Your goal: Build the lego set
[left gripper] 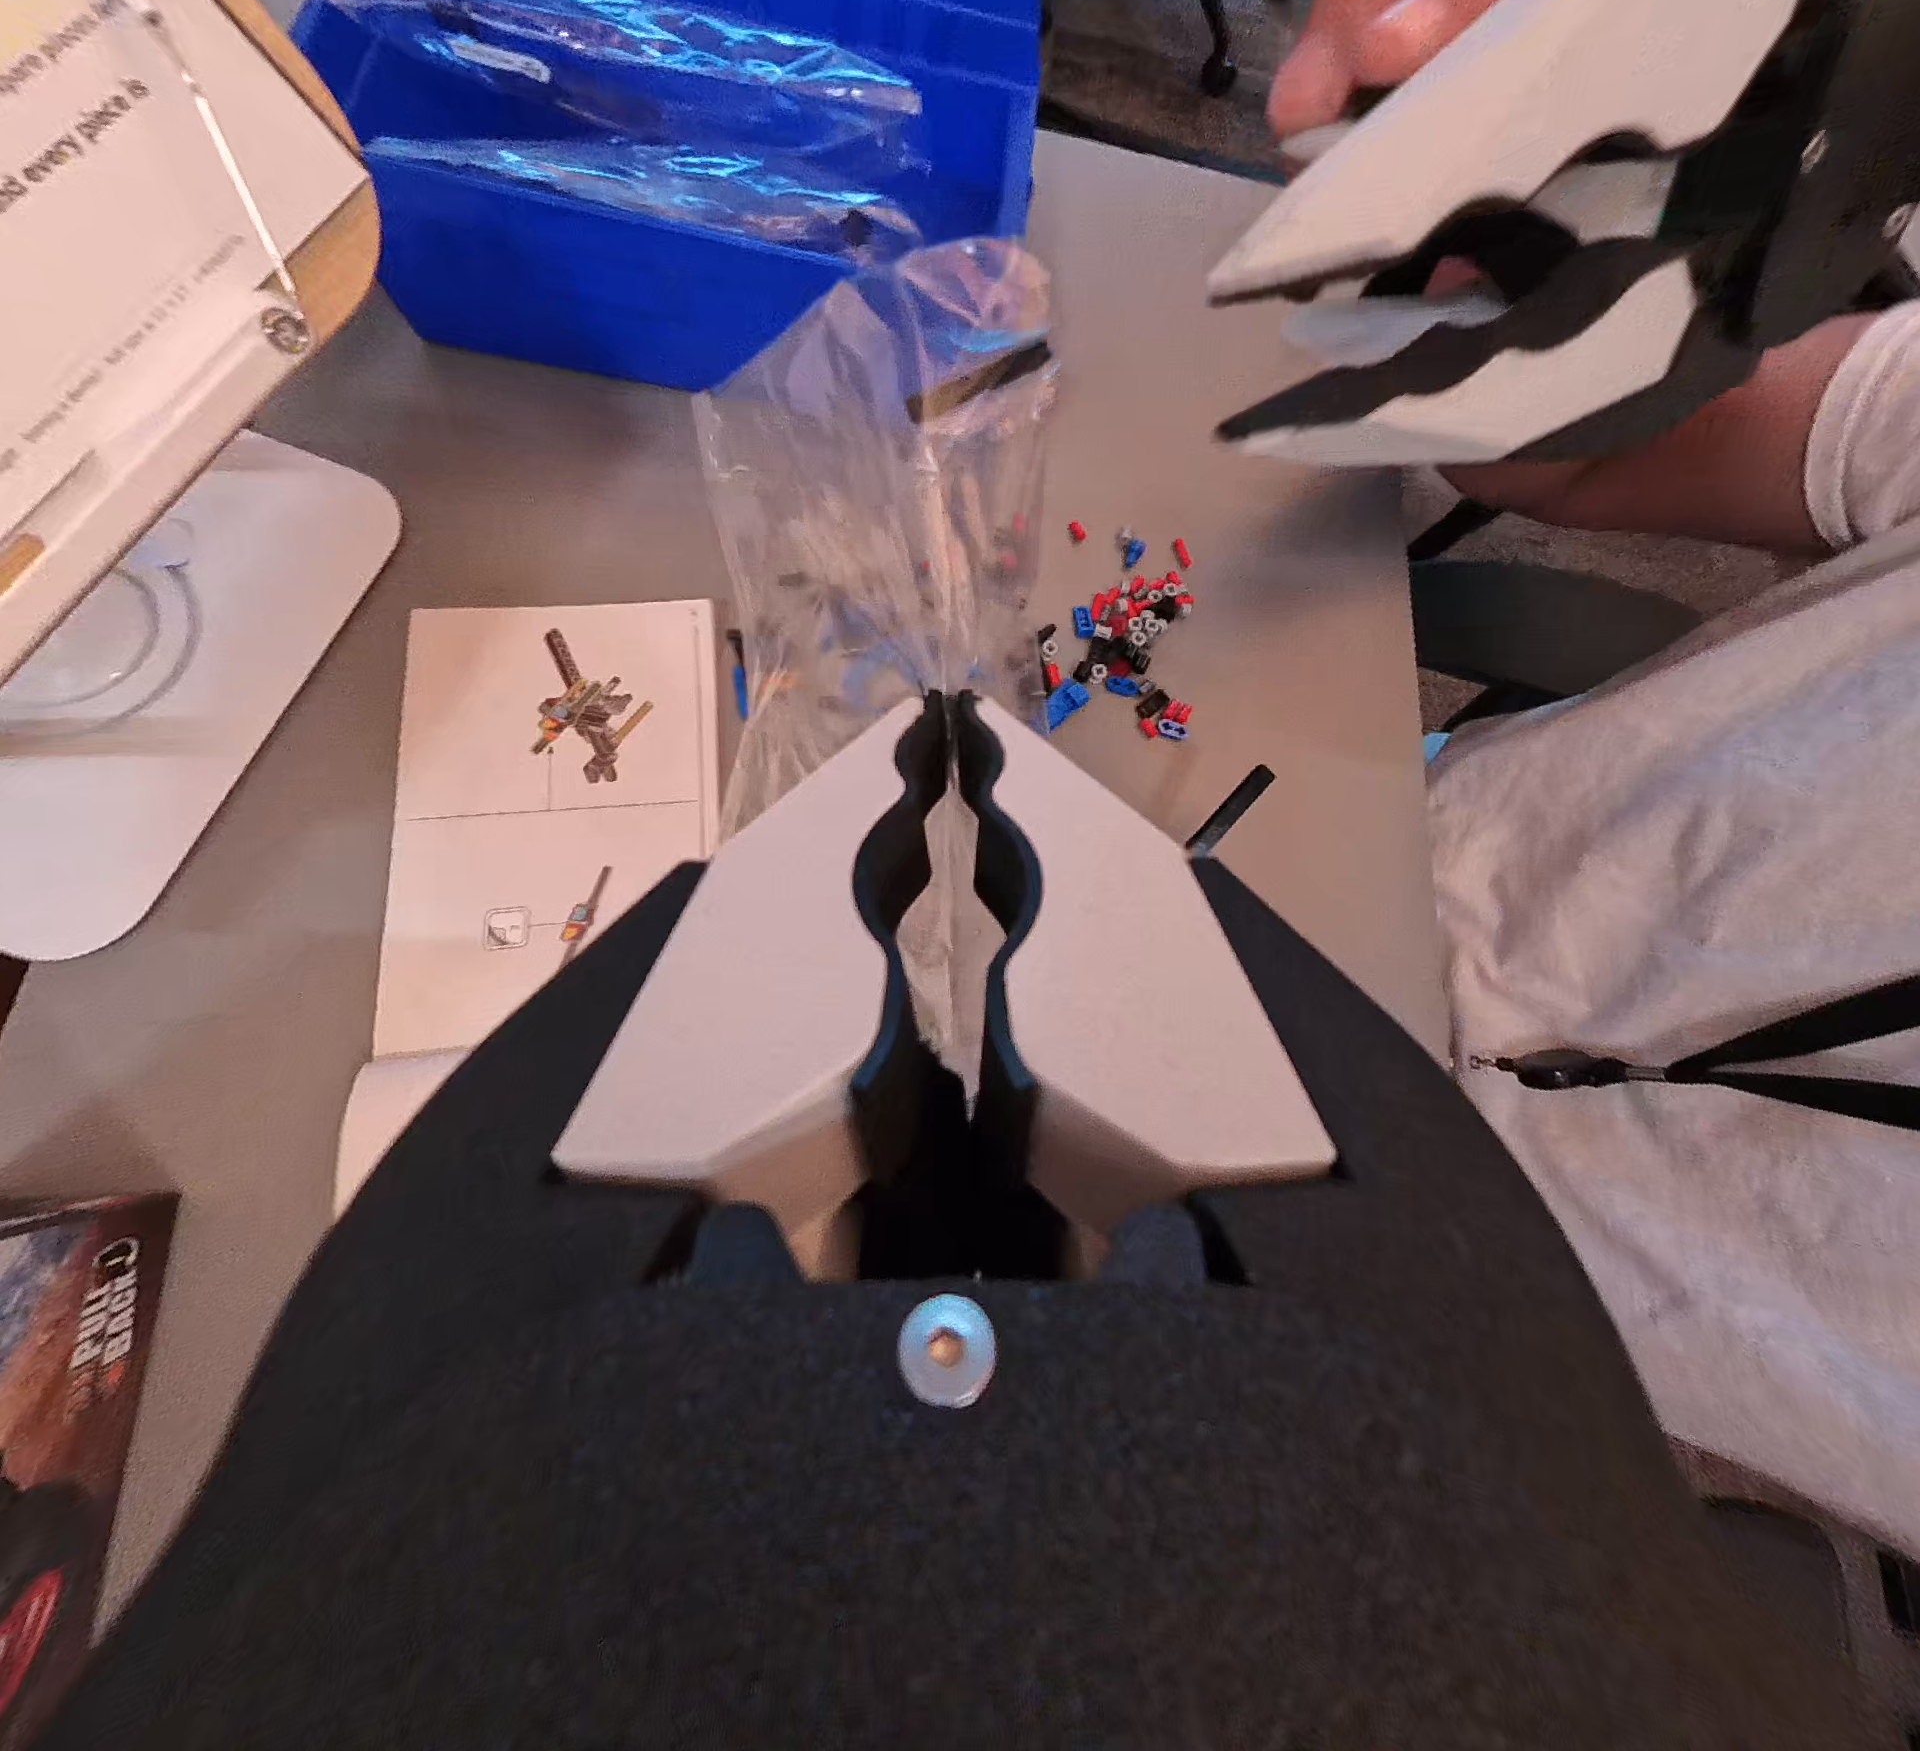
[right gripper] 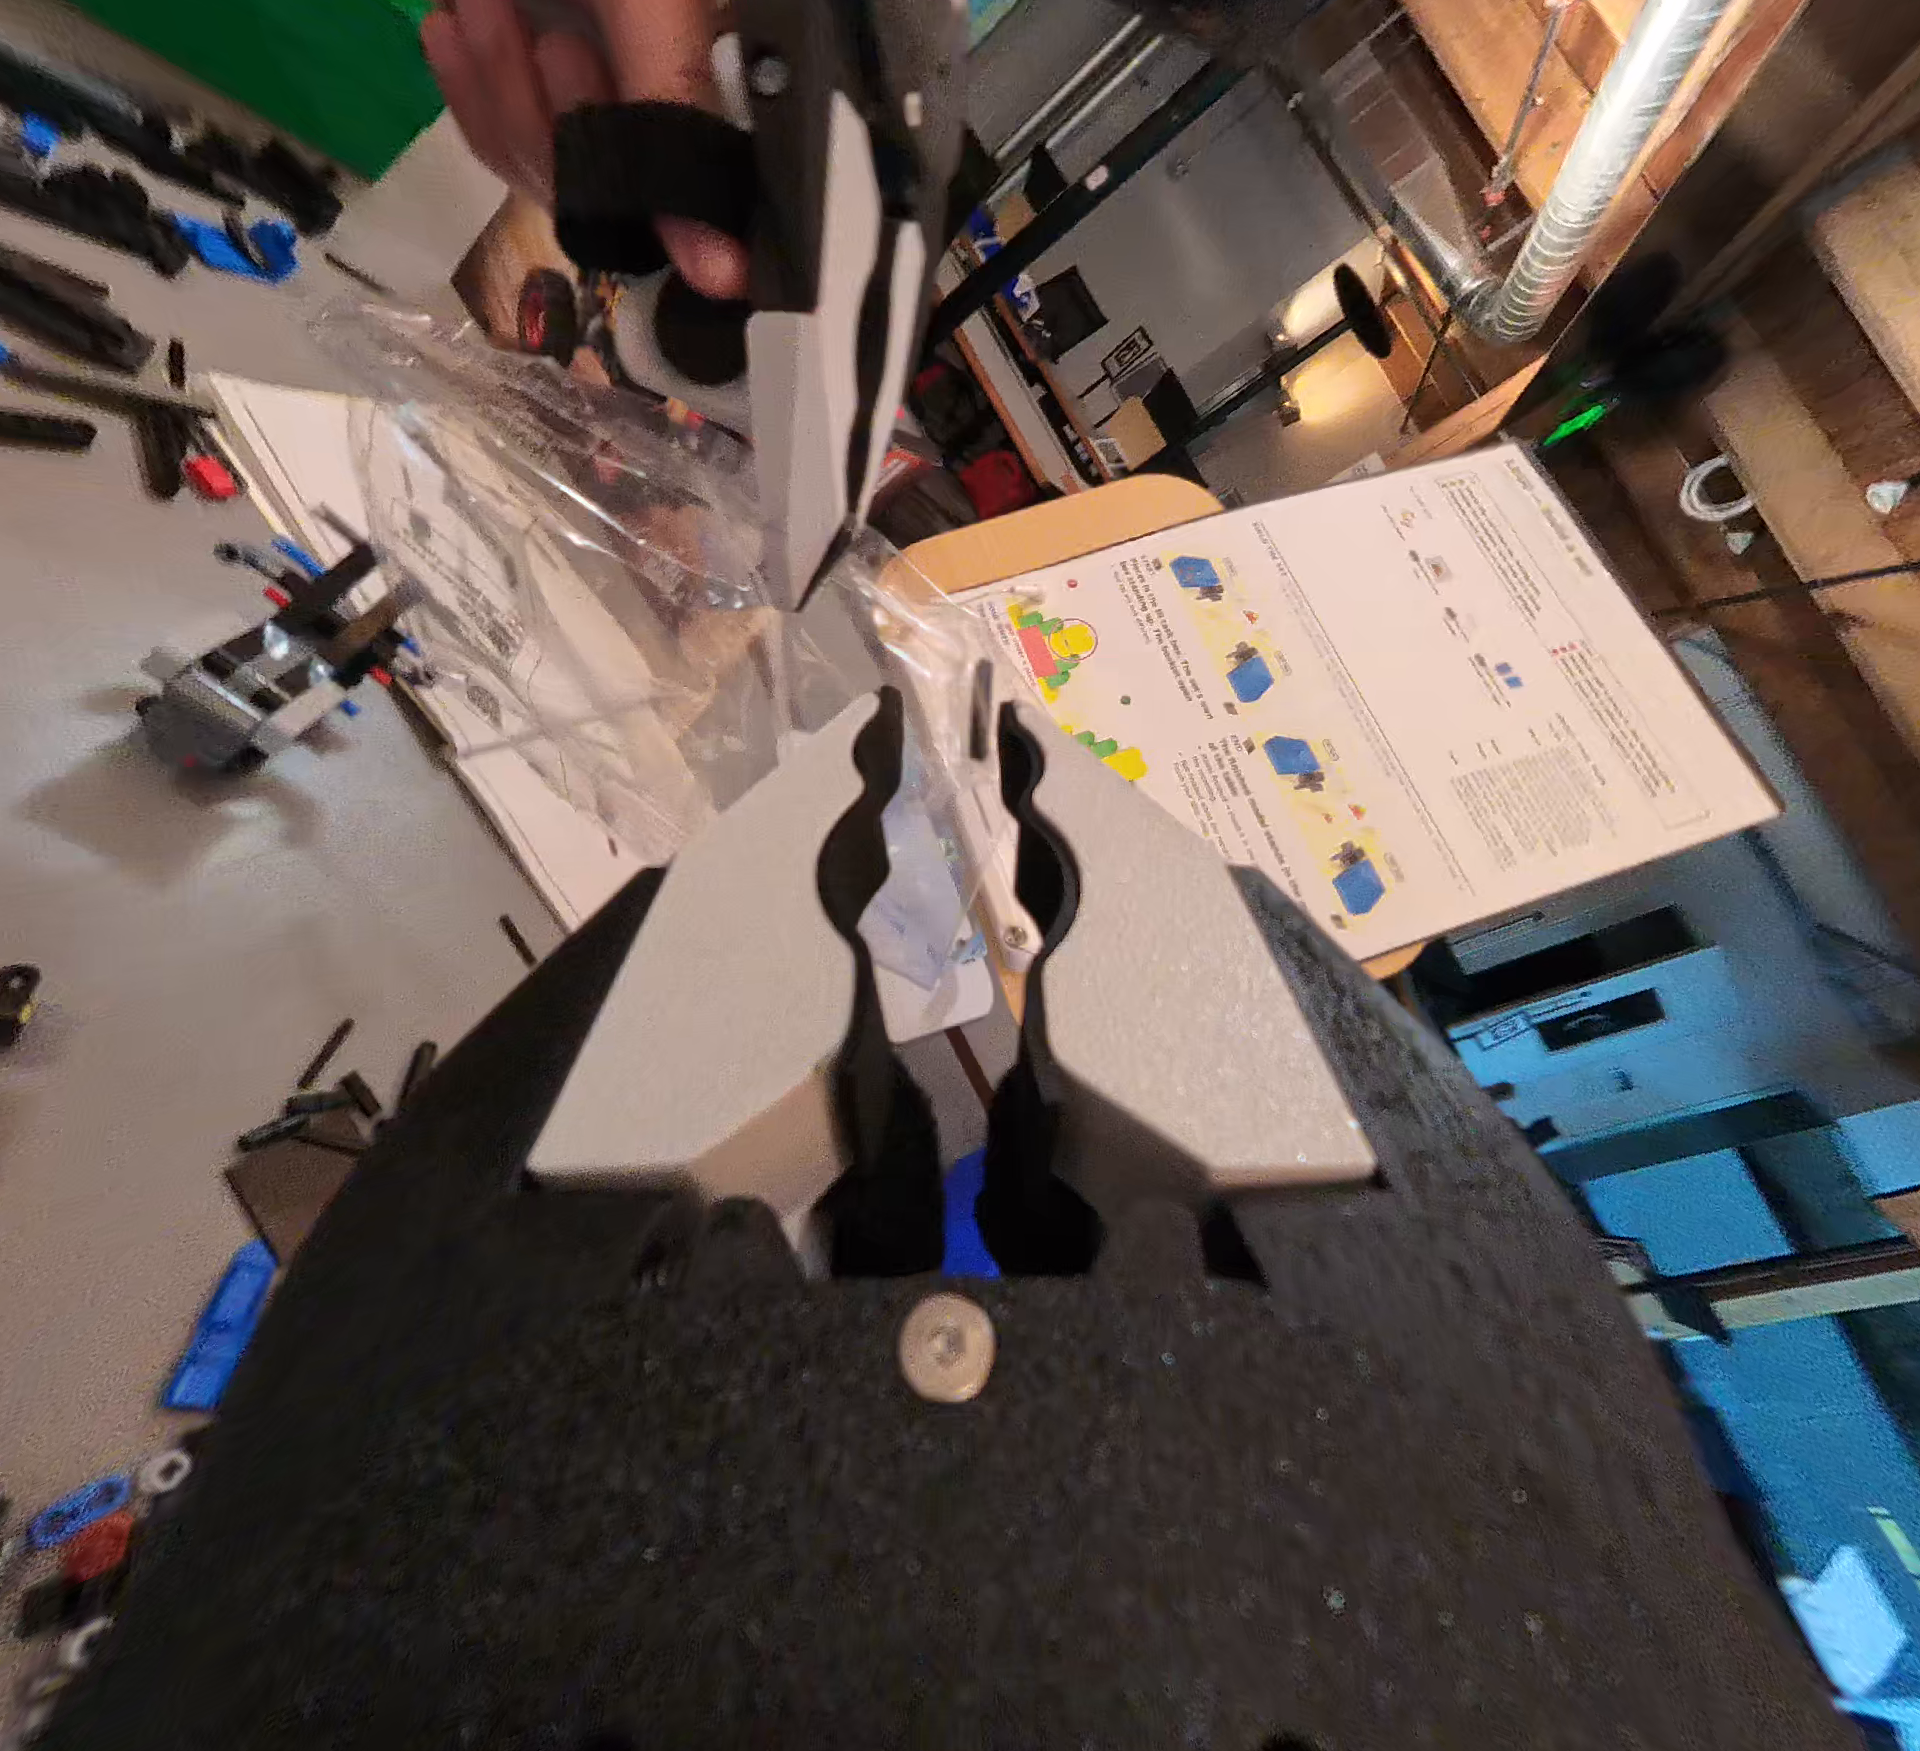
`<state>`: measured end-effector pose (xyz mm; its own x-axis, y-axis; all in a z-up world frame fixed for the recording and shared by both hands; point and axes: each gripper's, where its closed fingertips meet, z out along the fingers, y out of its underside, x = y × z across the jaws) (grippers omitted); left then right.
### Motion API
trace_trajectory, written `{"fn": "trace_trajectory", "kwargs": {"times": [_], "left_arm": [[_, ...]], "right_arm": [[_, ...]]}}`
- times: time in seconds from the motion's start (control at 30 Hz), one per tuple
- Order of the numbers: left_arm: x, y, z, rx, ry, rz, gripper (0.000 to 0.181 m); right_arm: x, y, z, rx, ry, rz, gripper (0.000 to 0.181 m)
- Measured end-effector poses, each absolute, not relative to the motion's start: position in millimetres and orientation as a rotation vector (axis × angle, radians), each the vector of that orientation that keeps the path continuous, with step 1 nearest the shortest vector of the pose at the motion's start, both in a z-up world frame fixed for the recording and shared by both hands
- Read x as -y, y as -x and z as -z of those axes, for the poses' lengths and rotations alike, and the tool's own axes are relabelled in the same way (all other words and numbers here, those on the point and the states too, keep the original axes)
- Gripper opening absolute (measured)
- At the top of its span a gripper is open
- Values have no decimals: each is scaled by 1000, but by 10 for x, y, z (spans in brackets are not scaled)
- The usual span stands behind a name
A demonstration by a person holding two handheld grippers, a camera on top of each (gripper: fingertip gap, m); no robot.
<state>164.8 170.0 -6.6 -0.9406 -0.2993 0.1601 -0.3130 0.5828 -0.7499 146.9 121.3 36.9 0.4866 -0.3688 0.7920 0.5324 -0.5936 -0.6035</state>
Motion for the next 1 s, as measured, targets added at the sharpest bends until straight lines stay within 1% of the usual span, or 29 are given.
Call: {"fn": "trace_trajectory", "kwargs": {"times": [0.07,0.23,0.37,0.5,0.67,0.73,0.87,0.9,0.97,1.0], "left_arm": [[-1662,-1619,71,2786,-528,-1309,0],[-1625,-1547,91,2853,-469,-1271,0],[-1646,-1507,108,2881,-443,-1245,0],[-1656,-1509,82,2863,-456,-1256,0],[-1638,-1490,88,2877,-430,-1246,0],[-1633,-1478,96,2888,-419,-1236,0],[-1614,-1440,102,2886,-402,-1227,0],[-1612,-1434,107,2888,-401,-1220,0],[-1613,-1420,119,2894,-394,-1206,0],[-1617,-1424,120,2901,-395,-1204,0]], "right_arm": [[-1275,-1527,-287,167,1898,1283,20],[-1263,-1701,-217,158,1969,1334,6],[-1230,-1734,-145,169,2018,1311,2],[-1241,-1660,-142,194,2018,1292,8],[-1199,-1749,-90,221,2054,1400,11],[-1181,-1759,-112,205,2053,1399,15],[-1163,-1743,-113,246,2065,1452,16],[-1166,-1746,-99,265,2070,1471,14],[-1168,-1761,-104,292,2060,1526,3],[-1168,-1768,-100,304,2059,1541,2]]}}
